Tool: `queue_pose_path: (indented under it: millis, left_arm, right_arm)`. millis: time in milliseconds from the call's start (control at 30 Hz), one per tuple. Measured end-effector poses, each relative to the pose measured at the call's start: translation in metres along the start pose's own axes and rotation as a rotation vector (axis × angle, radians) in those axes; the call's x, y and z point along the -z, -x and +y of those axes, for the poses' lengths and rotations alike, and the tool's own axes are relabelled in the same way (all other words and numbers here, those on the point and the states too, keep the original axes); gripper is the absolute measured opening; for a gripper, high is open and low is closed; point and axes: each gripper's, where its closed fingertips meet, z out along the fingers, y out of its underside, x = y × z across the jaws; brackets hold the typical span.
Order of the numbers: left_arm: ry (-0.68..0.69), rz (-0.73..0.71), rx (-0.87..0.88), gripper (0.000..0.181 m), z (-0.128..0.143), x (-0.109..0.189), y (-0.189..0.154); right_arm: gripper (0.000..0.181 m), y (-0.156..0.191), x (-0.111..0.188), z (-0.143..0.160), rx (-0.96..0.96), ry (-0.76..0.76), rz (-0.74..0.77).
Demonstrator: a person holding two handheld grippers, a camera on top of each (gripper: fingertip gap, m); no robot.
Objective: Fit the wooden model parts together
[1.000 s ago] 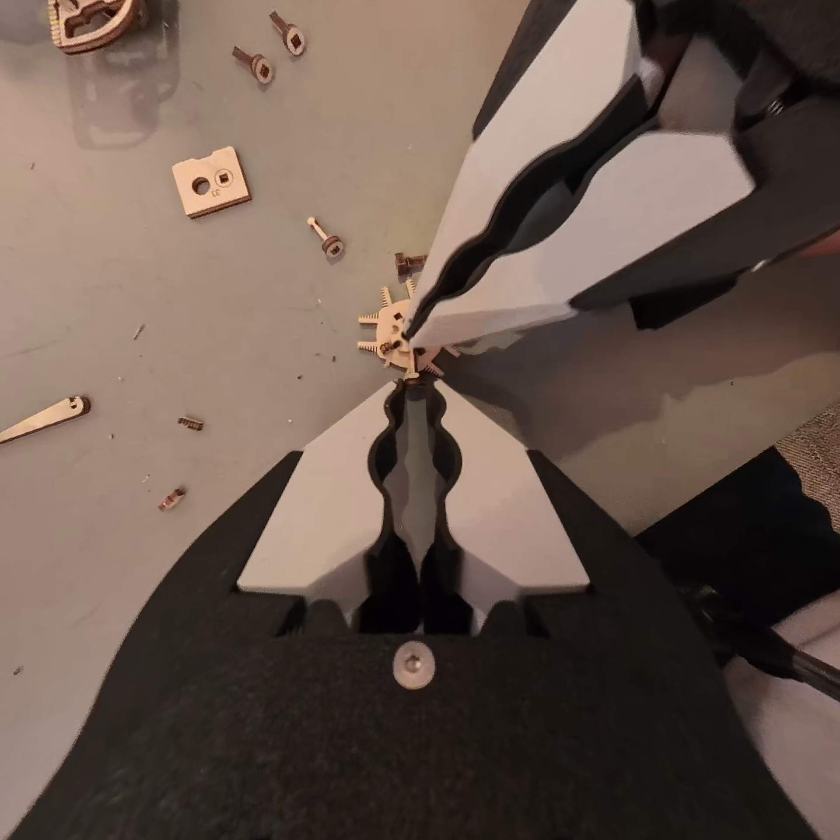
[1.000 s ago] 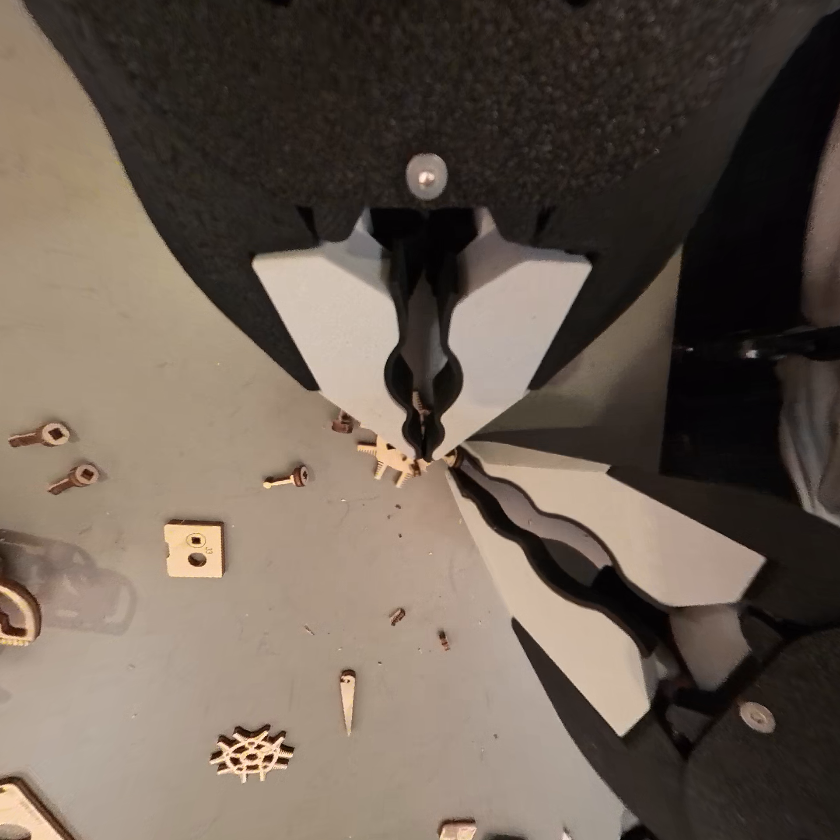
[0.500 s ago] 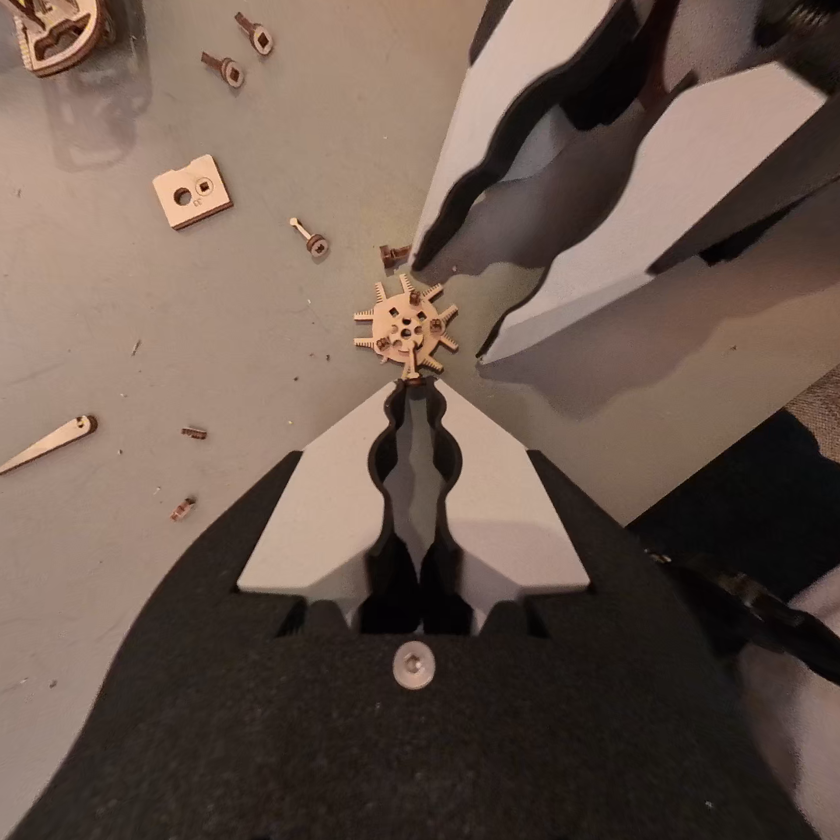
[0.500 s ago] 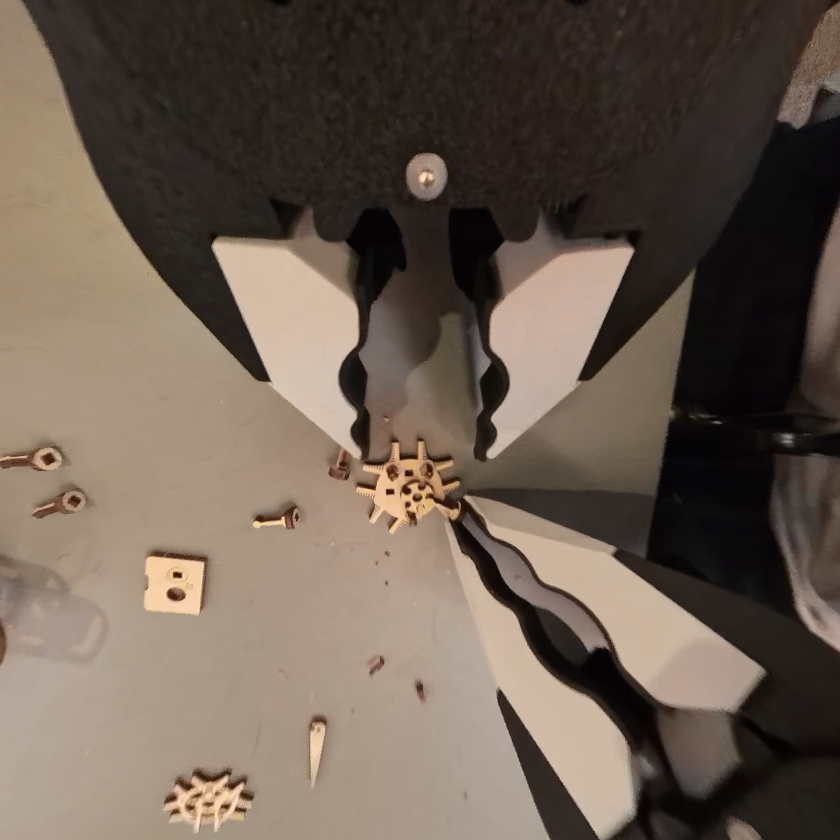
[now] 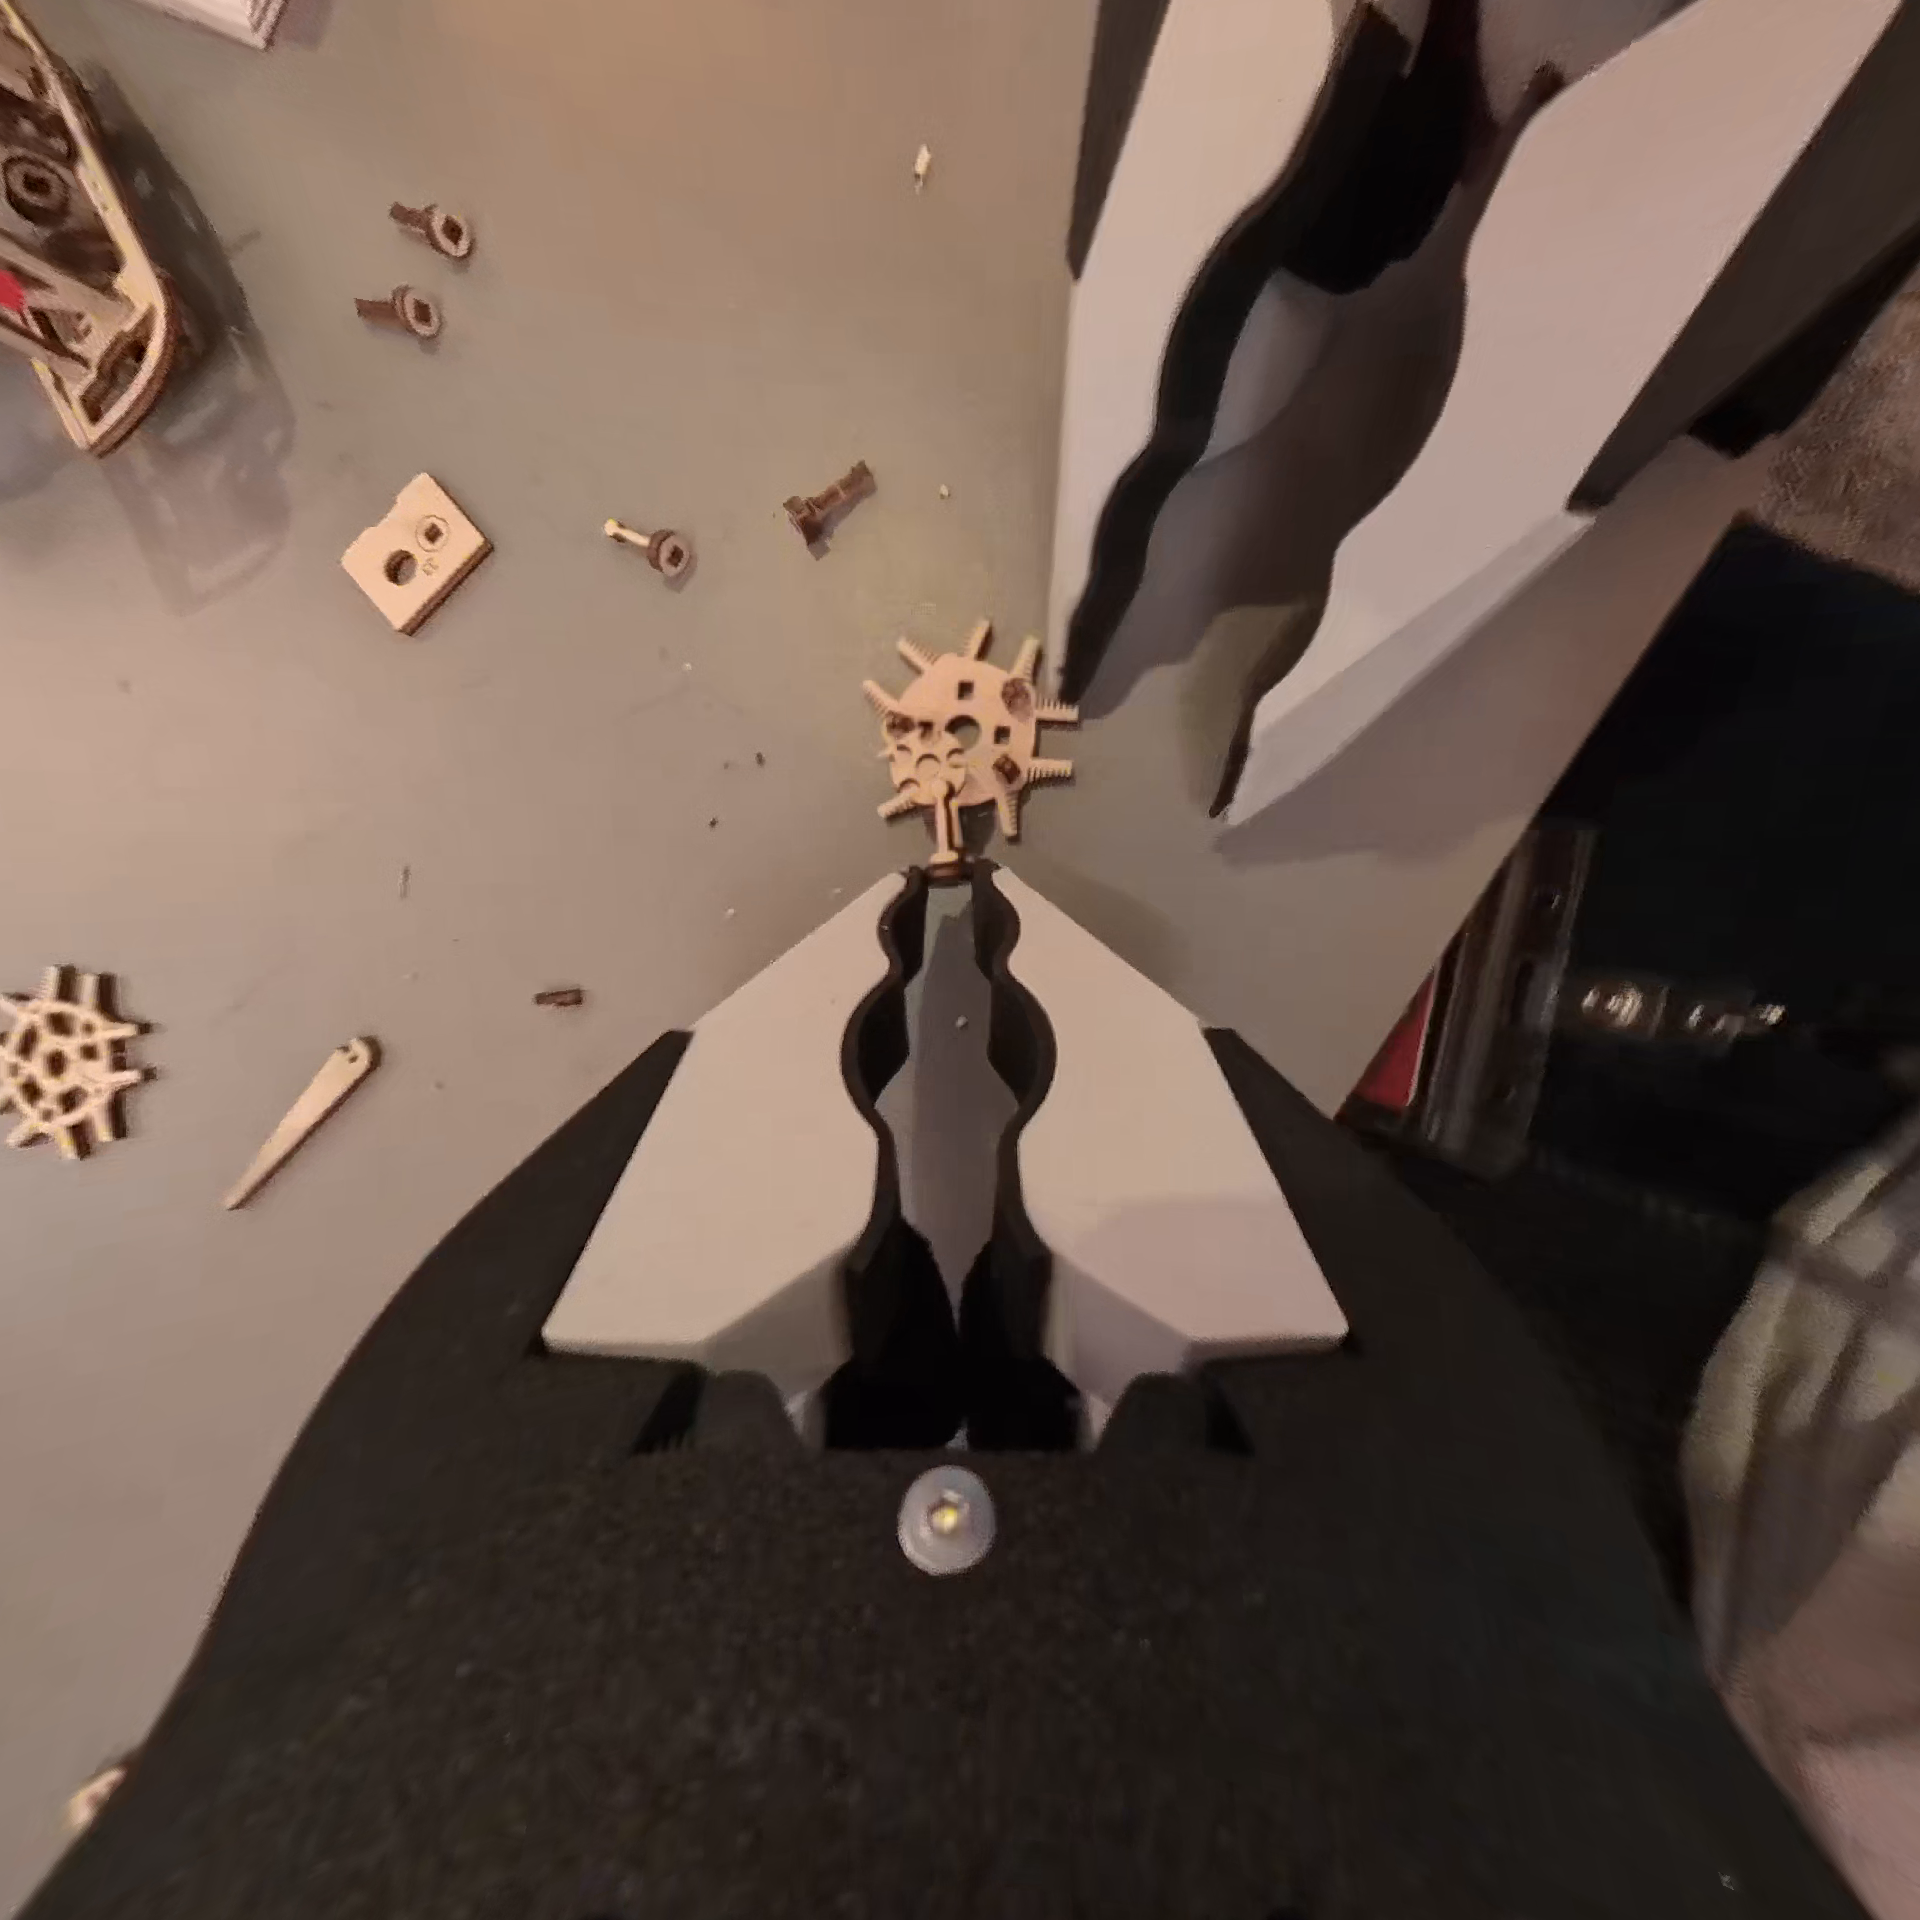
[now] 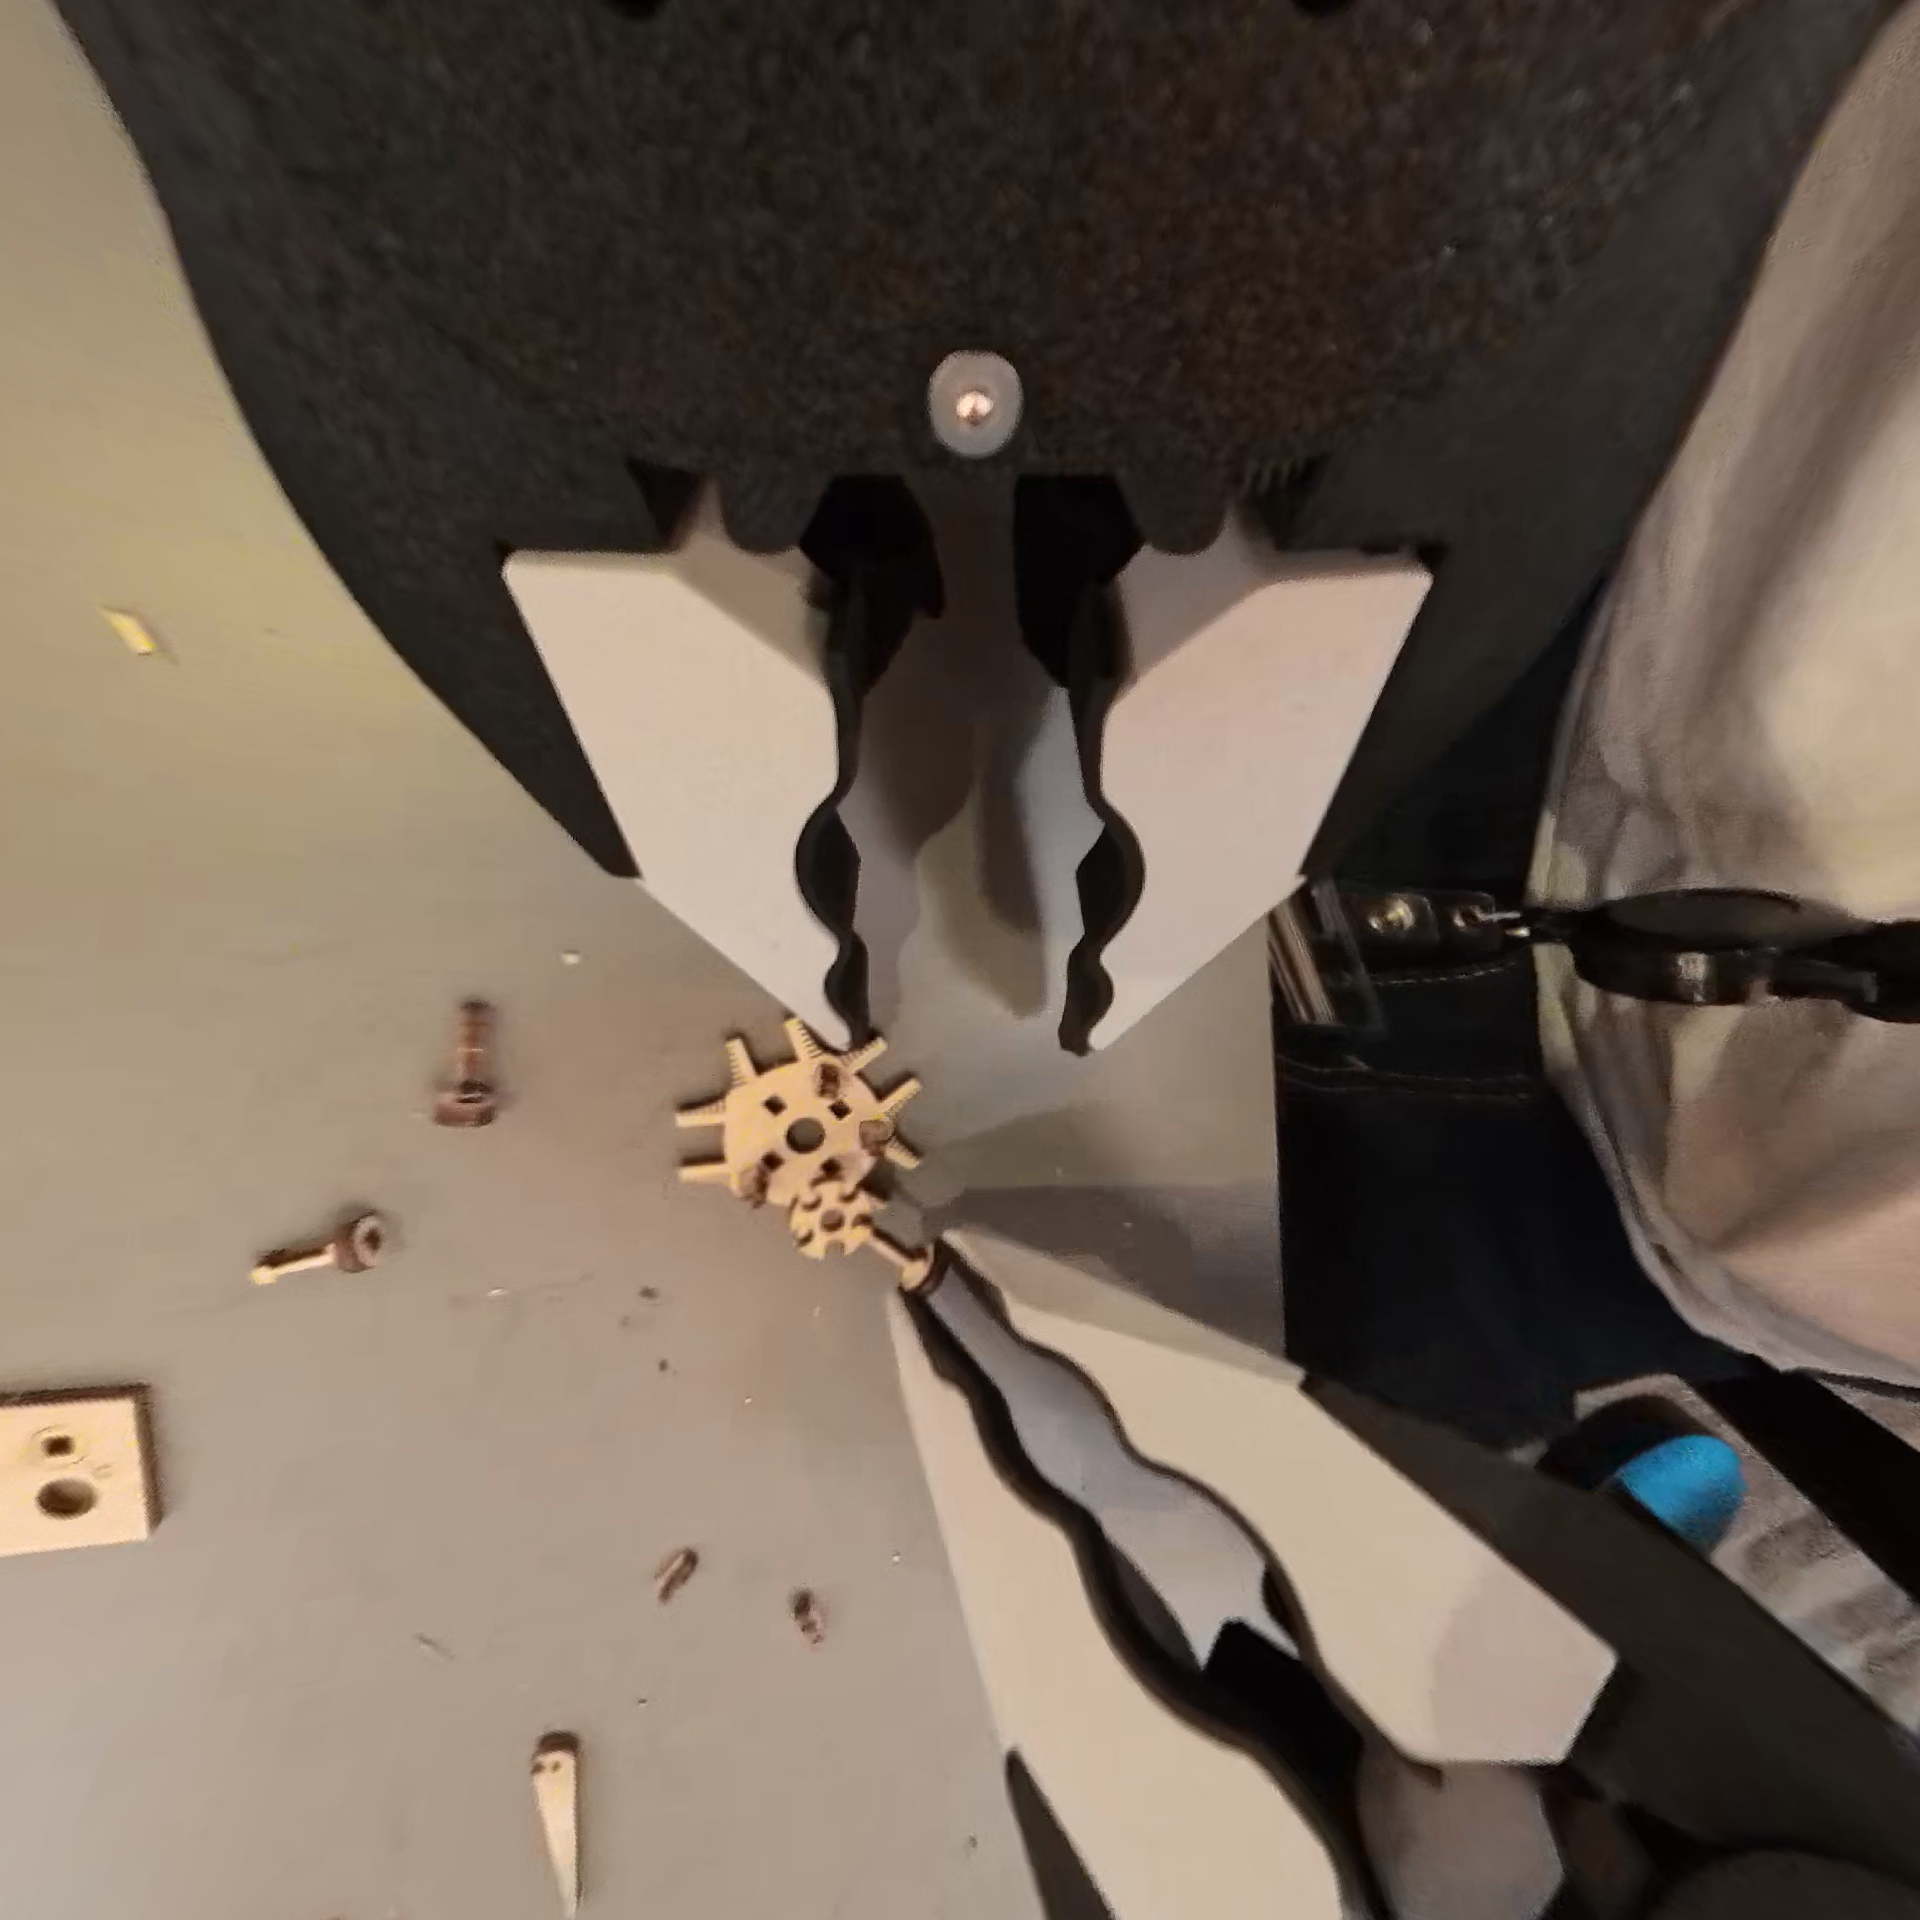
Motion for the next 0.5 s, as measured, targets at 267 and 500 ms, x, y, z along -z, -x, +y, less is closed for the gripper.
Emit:
queue_pose_path:
  millis: [267,500]
  left_arm:
    - [-0.091,0.115,-0.322,0.006,0.013,0.009,0.001]
    - [-0.135,0.171,-0.348,0.006,0.002,-0.003,-0.002]
  right_arm:
    - [0.037,0.001,0.017,-0.025,0.041,-0.16,0.195]
    - [0.04,-0.002,0.013,-0.025,0.073,-0.188,0.2]
